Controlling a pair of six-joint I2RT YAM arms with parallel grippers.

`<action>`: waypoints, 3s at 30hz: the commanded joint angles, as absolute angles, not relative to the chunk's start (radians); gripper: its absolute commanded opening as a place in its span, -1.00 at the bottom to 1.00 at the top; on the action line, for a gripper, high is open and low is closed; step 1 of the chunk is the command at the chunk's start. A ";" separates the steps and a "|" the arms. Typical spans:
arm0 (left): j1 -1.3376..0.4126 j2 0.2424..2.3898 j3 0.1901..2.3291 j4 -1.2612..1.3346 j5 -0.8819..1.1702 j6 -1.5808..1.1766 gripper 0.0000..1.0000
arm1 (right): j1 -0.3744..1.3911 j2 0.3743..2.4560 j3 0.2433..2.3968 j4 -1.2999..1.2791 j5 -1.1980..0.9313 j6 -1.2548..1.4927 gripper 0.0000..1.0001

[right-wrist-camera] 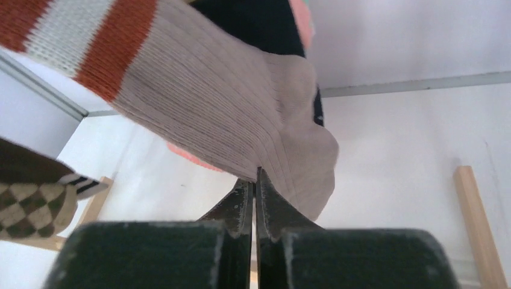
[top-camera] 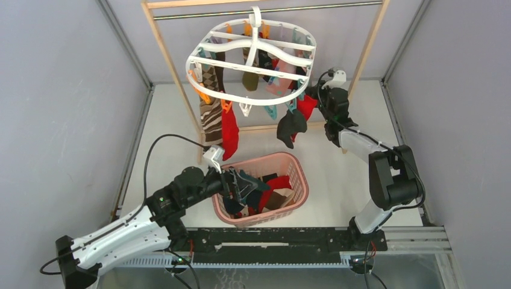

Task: Remove the socks clipped to the hanger
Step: Remove the sock from the hanger.

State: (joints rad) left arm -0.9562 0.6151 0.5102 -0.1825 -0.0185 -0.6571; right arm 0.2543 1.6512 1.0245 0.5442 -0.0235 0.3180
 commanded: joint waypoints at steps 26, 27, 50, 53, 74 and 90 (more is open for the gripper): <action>-1.035 0.541 0.553 -0.216 -0.106 -0.667 1.00 | 0.165 0.781 0.654 0.153 0.057 0.303 -1.00; -1.040 0.545 0.554 -0.216 -0.109 -0.669 1.00 | 0.155 0.758 0.653 0.134 0.049 0.304 -1.00; -1.170 0.500 0.625 -0.262 -0.205 -0.661 0.99 | 0.517 0.508 0.712 -0.025 -0.112 0.389 -1.00; -1.180 0.496 0.633 -0.261 -0.214 -0.655 0.99 | 0.645 0.548 0.743 -0.016 -0.051 0.356 -1.00; -1.204 0.474 0.639 -0.133 -0.378 -0.428 1.00 | 1.040 0.998 0.955 0.182 0.029 0.279 -1.00; -1.204 0.646 0.737 -0.059 -0.523 -0.266 0.99 | 1.072 1.059 1.017 0.104 -0.060 0.312 -1.00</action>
State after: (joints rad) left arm -1.2003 0.6132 0.6575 -0.1333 -0.4686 -0.3290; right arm 1.0569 1.0481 0.9791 0.1001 -0.0364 0.2939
